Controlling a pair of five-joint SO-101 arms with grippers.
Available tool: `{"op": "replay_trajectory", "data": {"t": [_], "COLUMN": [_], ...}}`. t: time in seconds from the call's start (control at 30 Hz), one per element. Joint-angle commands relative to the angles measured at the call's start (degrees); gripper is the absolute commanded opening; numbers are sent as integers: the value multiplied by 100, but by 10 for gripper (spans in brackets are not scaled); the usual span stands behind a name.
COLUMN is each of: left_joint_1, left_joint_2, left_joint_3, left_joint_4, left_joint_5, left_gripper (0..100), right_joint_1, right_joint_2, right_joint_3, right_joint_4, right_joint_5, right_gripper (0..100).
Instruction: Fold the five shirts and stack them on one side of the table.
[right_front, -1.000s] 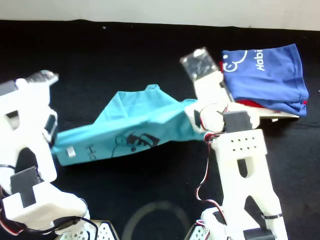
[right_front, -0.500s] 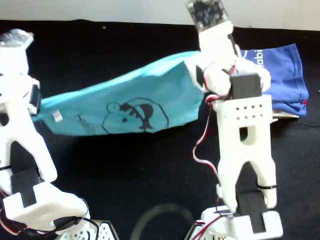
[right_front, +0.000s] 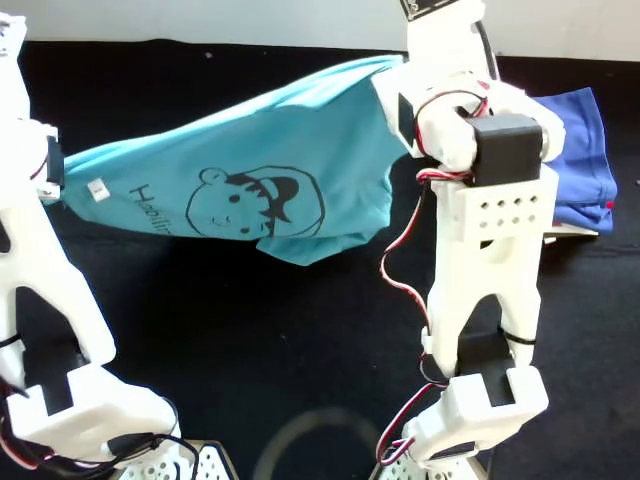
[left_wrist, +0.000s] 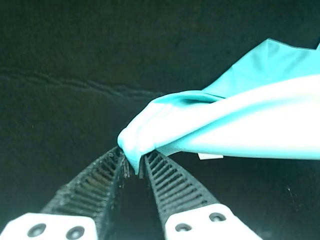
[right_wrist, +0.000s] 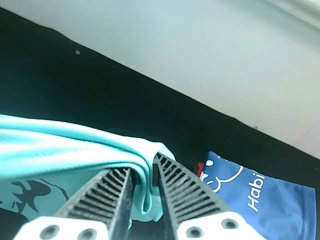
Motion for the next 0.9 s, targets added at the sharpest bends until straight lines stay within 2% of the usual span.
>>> {"op": "replay_trajectory", "data": {"t": [0.0, 0.13, 0.33, 0.6, 0.87], "left_joint_1": [189, 330, 321, 303, 330], "left_joint_2": [-286, -312, -303, -303, -303], "left_joint_3": [-215, 295, 2466, 5182, 6273], "left_joint_4": [44, 35, -88, -1477, -2163], "left_joint_5": [44, 44, 35, -105, -264], "left_gripper": [8, 8, 8, 9, 13], "right_joint_1": [154, 154, 119, -75, -110], "right_joint_2": [-4, -22, -13, -66, -75], "right_joint_3": [-251, 171, 497, 1921, 2545], "right_joint_4": [-13, 40, 48, 48, 31], "right_joint_5": [123, 123, 158, 149, 123], "right_gripper": [6, 6, 6, 6, 6]}}
